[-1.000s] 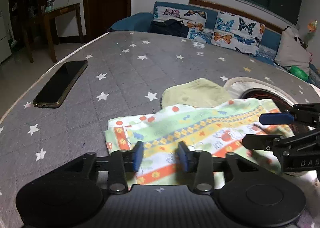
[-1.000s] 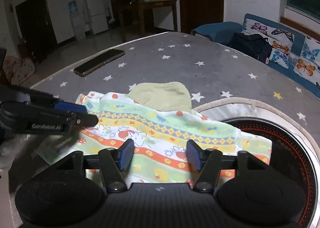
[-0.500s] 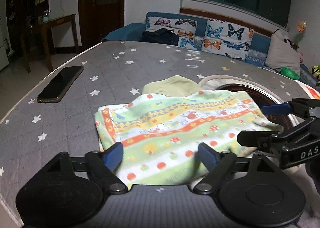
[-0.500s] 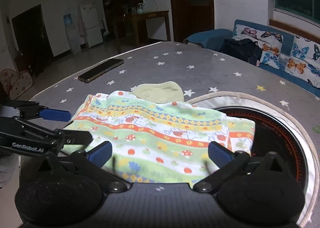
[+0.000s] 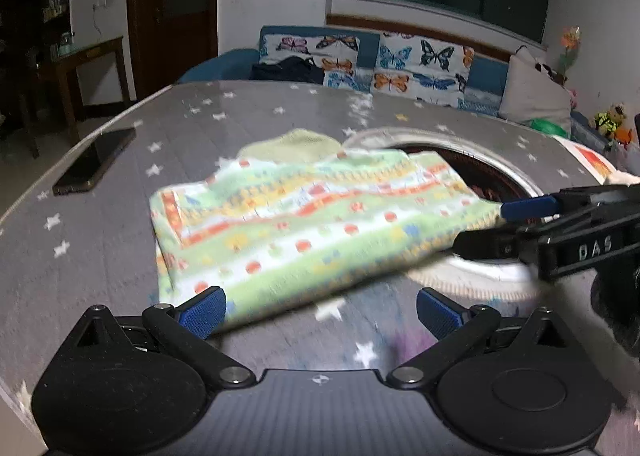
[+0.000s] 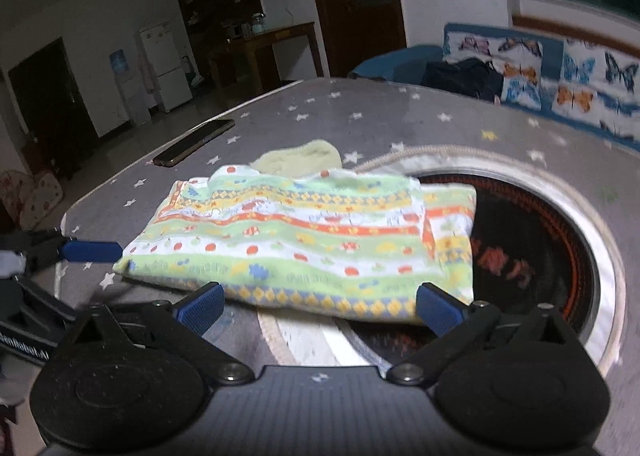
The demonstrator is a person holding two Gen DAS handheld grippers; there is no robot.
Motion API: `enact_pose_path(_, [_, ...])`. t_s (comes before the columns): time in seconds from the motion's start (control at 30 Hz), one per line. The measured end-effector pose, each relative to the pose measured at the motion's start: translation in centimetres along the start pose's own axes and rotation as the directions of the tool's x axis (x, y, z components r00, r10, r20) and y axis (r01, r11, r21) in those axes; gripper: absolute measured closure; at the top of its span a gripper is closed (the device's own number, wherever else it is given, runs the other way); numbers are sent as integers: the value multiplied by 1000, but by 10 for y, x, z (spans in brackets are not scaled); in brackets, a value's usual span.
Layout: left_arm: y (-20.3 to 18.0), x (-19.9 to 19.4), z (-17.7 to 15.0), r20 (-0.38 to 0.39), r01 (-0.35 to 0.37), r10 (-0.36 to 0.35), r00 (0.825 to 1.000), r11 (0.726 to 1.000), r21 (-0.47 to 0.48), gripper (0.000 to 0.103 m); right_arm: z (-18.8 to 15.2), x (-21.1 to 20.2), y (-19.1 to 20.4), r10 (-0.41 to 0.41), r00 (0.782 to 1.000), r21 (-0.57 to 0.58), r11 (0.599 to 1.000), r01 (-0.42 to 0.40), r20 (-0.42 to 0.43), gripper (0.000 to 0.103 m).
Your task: Fold clothes
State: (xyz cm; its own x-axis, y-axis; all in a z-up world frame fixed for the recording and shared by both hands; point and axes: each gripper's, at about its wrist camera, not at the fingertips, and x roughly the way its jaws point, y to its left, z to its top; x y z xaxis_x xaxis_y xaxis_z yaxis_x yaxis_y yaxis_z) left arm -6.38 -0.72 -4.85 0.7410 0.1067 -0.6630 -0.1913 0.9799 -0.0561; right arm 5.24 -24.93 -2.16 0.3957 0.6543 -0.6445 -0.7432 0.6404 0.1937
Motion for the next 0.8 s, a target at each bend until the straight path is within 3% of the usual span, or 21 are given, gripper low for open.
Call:
enact_pose_path(0.33, [1, 12, -19, -86, -19, 15, 996, 999, -36, 0, -19, 2, -11, -104, 992, 27, 994, 106, -66, 0])
enact_pose_path(0.8, [-8, 21, -17, -107, -87, 86, 991, 996, -12, 0, -31, 10, -13, -161, 984, -3, 987, 161, -81, 0])
